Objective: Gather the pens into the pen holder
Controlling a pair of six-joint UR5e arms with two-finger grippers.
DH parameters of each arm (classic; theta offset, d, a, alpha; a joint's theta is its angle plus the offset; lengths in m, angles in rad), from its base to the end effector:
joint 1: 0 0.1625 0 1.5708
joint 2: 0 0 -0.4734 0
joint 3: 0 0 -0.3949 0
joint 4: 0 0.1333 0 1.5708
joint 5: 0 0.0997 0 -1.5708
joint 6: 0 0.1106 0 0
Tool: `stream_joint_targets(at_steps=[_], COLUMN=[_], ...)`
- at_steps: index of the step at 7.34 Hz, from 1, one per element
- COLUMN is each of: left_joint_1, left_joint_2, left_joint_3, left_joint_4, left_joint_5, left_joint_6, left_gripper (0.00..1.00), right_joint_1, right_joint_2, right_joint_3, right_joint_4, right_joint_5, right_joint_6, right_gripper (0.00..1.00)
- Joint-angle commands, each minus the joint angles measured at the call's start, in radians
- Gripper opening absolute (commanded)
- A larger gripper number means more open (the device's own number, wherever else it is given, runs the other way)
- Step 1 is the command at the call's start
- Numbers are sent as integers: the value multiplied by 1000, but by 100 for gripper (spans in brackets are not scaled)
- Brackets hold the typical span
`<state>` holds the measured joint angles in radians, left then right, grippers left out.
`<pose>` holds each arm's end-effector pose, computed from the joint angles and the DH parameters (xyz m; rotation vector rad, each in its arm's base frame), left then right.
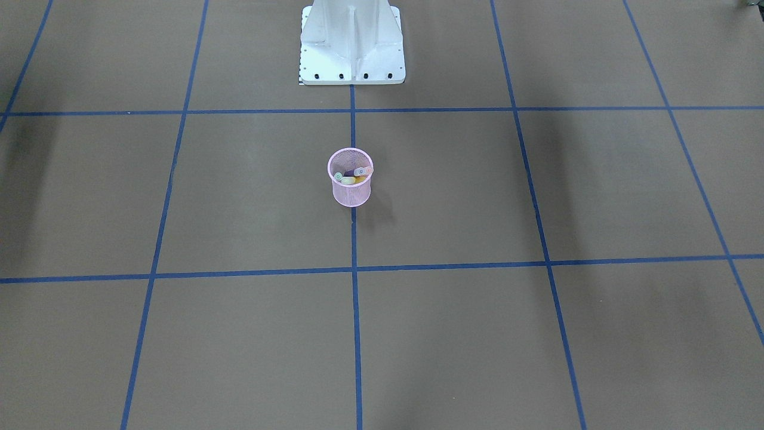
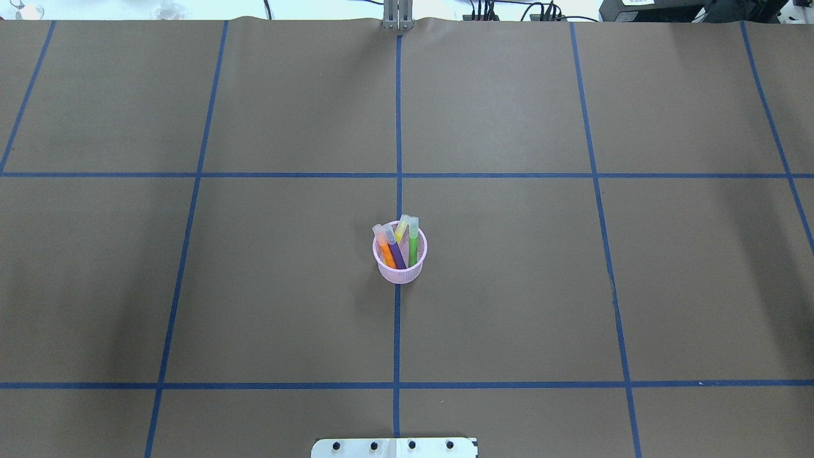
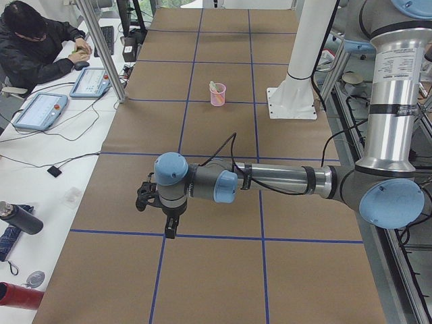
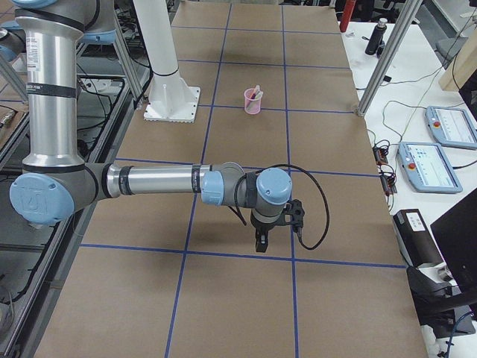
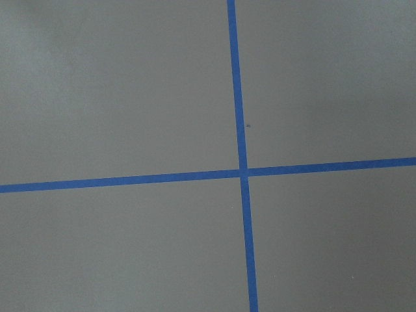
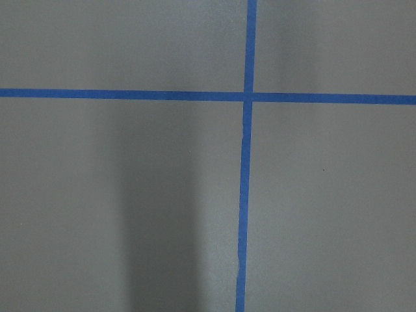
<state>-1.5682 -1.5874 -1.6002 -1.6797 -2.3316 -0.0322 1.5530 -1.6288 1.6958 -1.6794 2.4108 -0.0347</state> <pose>-0.0557 -0.5134 0.6814 0.1341 0.7616 0.0308 0.0427 -0.4639 0.6866 -0.0320 -0.8402 -0.0319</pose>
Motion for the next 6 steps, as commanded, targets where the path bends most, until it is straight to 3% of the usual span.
stream_joint_targets(at_steps=[1, 6], left_joint_1=[5, 13], left_joint_2=[0, 0], left_joint_3=[2, 9], left_joint_4=[0, 0], left_joint_5=[2, 3], left_joint_6=[0, 0], left_gripper=[100, 100], right_joint_1=[-1, 1], right_joint_2=[-2, 9], right_joint_3=[1, 1], right_joint_4=[1, 1], right_joint_5=[1, 1], right_joint_6=[-2, 1], right_gripper=[100, 100])
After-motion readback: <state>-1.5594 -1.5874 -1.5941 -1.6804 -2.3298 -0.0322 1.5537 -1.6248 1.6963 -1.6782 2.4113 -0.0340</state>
